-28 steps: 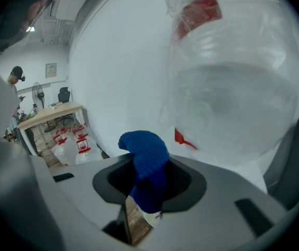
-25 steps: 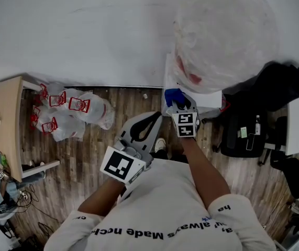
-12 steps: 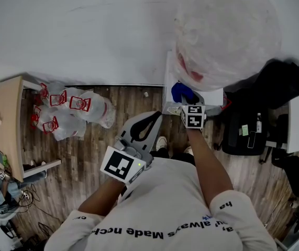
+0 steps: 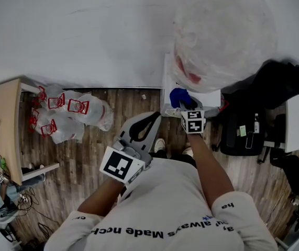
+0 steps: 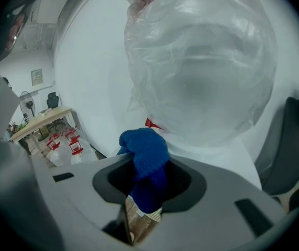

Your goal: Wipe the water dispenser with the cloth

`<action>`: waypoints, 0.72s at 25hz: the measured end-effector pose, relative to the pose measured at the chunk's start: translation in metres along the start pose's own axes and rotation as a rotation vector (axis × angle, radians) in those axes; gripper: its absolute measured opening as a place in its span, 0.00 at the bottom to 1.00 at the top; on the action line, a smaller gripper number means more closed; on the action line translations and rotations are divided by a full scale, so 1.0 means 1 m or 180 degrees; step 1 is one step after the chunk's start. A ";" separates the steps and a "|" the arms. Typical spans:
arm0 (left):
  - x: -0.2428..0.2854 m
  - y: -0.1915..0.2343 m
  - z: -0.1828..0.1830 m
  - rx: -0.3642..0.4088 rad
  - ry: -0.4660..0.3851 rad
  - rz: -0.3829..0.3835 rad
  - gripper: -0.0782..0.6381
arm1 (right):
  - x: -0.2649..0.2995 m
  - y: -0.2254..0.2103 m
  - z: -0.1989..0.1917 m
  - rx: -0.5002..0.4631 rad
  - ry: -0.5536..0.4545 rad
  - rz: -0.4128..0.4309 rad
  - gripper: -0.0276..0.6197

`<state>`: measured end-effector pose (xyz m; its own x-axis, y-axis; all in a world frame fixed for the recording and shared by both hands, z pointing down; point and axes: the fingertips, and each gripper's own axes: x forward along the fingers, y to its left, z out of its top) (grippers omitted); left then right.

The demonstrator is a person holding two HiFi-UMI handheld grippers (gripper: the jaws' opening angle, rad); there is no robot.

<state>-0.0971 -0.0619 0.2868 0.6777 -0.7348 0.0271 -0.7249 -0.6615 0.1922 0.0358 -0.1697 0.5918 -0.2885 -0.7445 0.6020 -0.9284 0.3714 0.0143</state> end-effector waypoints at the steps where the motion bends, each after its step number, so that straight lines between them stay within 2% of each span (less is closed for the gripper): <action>1: 0.000 0.001 0.000 0.0002 -0.0003 0.0000 0.14 | -0.002 0.001 -0.002 -0.0011 0.0005 0.0016 0.24; 8: 0.004 0.004 0.002 0.0003 -0.0018 0.0003 0.14 | -0.018 0.007 -0.018 0.0109 0.0008 0.0038 0.24; 12: 0.005 0.004 0.002 0.0001 -0.0014 -0.0004 0.14 | -0.026 0.007 -0.014 0.0201 -0.0064 0.0082 0.24; 18: 0.007 0.004 0.000 0.0001 0.0003 -0.0011 0.14 | -0.039 -0.026 0.006 0.0309 -0.0351 -0.0162 0.25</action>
<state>-0.0951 -0.0696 0.2873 0.6804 -0.7324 0.0272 -0.7226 -0.6641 0.1921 0.0698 -0.1538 0.5634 -0.2596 -0.8194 0.5111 -0.9592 0.2802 -0.0380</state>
